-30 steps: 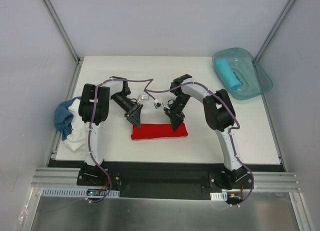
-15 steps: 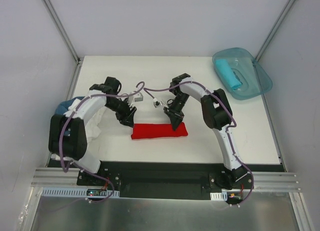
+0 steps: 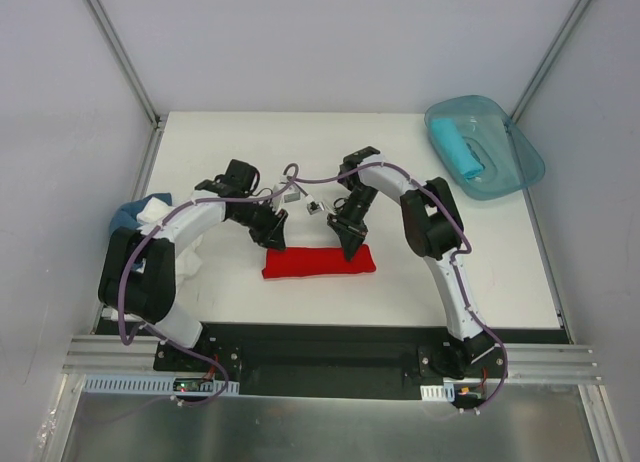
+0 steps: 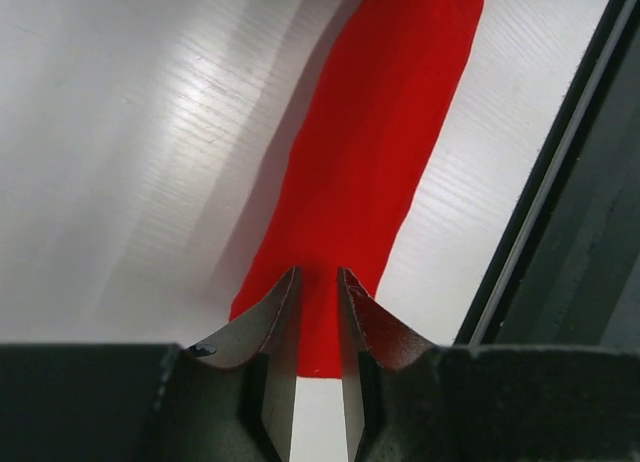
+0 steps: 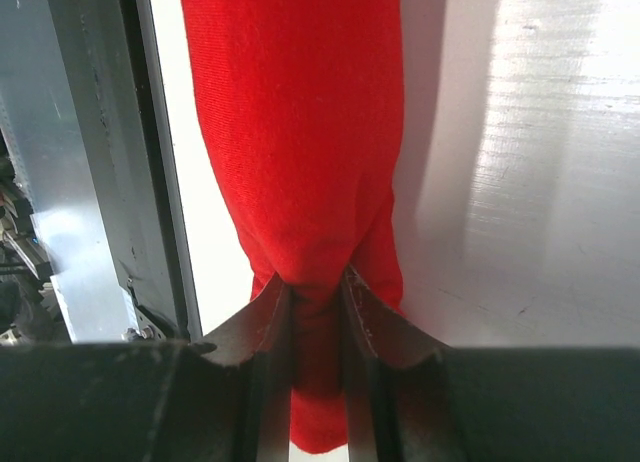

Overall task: Roll the t-shirts
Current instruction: Roll the T-shirt to the center of the board.

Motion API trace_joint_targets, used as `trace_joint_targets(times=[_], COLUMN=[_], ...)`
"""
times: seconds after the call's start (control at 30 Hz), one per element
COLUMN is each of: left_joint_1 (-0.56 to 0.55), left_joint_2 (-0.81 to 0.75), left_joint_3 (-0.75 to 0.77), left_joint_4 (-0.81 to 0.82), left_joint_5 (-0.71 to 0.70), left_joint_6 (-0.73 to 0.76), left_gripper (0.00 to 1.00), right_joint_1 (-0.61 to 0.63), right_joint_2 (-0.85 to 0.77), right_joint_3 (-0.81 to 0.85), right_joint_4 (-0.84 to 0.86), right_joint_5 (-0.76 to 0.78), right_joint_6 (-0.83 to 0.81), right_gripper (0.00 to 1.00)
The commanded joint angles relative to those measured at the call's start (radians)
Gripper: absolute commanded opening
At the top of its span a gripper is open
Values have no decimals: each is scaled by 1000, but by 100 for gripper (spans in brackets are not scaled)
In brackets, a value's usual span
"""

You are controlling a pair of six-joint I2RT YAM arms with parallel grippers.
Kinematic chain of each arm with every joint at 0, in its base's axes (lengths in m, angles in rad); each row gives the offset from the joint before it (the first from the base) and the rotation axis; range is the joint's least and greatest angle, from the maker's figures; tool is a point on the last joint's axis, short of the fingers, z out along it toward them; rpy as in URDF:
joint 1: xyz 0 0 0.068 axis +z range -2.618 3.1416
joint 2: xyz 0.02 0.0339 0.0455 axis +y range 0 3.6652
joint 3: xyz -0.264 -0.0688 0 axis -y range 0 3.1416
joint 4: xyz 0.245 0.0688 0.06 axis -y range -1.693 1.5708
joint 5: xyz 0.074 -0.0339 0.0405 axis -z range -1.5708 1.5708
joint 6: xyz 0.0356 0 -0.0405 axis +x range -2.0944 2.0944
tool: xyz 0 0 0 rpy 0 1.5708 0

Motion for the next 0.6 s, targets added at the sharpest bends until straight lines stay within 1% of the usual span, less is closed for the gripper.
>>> trace_joint_targets(times=[0.0,0.1,0.17,0.2,0.23,0.3,0.33,0.37,0.4,0.47,0.57], left_joint_1=[-26,-32,-32,-32,-32,-32,-32,-32,-32,-32,-32], left_joint_2=[-5,6,24,33,52,82,90,98,107,112,113], left_joint_3=[-43,-79,-105,-112,-116,-119,-119,-116,-118,-119,-124], left_joint_4=[45,56,67,73,77,84,87,91,100,107,110], left_joint_5=[47,4,-13,-20,-34,-40,-45,-52,-54,-60,-62], left_joint_6=[-104,-137,-156,-163,-166,-163,-161,-155,-154,-143,-141], left_gripper=[19,18,18,18,18,18,18,18,18,18,18], right_joint_1=[8,9,11,11,12,9,8,5,-6,-24,-63], right_joint_2=[49,50,50,50,50,43,37,23,14,1,-52], right_joint_3=[1,1,1,1,1,-7,-10,-21,-22,-13,42], right_joint_4=[-144,-142,-137,-136,-125,-119,-108,-102,-98,-93,-101], right_joint_5=[144,150,152,155,155,153,150,144,126,106,89], right_joint_6=[-15,-10,-7,0,7,10,11,13,10,16,46], right_gripper=[15,15,17,19,23,28,50,81,95,96,96])
